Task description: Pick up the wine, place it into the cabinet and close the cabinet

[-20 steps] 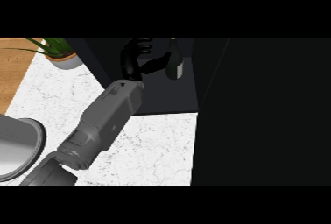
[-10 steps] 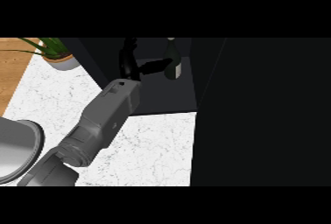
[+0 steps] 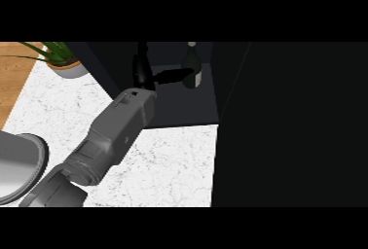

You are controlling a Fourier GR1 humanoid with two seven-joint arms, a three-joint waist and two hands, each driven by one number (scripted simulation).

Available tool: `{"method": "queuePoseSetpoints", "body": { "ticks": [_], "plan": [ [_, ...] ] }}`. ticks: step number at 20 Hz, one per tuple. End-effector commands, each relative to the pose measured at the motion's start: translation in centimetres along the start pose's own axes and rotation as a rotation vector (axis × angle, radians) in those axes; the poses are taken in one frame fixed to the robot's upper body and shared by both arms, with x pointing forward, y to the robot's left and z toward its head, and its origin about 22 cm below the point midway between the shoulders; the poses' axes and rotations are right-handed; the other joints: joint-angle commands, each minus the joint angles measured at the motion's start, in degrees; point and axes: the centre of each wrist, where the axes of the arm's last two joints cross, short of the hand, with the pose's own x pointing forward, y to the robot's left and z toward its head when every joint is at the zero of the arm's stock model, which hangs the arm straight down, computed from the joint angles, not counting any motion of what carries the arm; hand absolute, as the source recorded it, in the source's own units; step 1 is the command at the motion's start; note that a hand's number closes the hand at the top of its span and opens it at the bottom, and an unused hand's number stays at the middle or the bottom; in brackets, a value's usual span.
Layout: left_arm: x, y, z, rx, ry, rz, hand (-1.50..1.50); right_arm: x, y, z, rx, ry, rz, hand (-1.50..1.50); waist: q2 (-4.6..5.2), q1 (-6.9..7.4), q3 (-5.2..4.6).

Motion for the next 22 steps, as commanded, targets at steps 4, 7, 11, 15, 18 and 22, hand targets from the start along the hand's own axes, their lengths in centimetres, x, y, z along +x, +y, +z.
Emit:
{"method": "queuePoseSetpoints", "body": {
  "ticks": [4,7,11,15,18,22],
  "plan": [
    [-0.2,2.0,-1.1,-0.071,-0.075,0.043,-1.50,3.0,0.1,2.6,0.015,-0.055,-0.036,-1.50,-0.55,1.95,-0.14],
    [-0.7,1.2,-0.1,-0.111,-0.101,0.100,-1.50,4.4,0.7,3.4,-0.005,-0.072,-0.041,-1.50,-0.82,2.10,-0.18],
    [0.3,-1.1,1.2,-0.121,-0.150,0.199,-1.50,3.4,0.5,2.5,-0.022,-0.060,-0.049,-1.50,-0.71,2.63,-0.17],
    [0.5,-0.6,1.4,-0.168,-0.181,0.265,-1.50,4.2,0.4,2.7,-0.016,-0.042,-0.025,-1.50,-1.34,4.11,-0.17],
    [0.5,-0.6,2.0,-0.198,-0.151,0.280,-1.50,4.3,0.0,2.8,-0.035,-0.051,-0.016,-1.50,-1.48,4.43,-0.13],
    [0.3,-1.1,3.7,-0.210,-0.179,0.304,-1.50,4.8,0.8,3.8,-0.038,-0.043,-0.038,-1.50,-2.15,4.60,-0.12]
  ]
}}
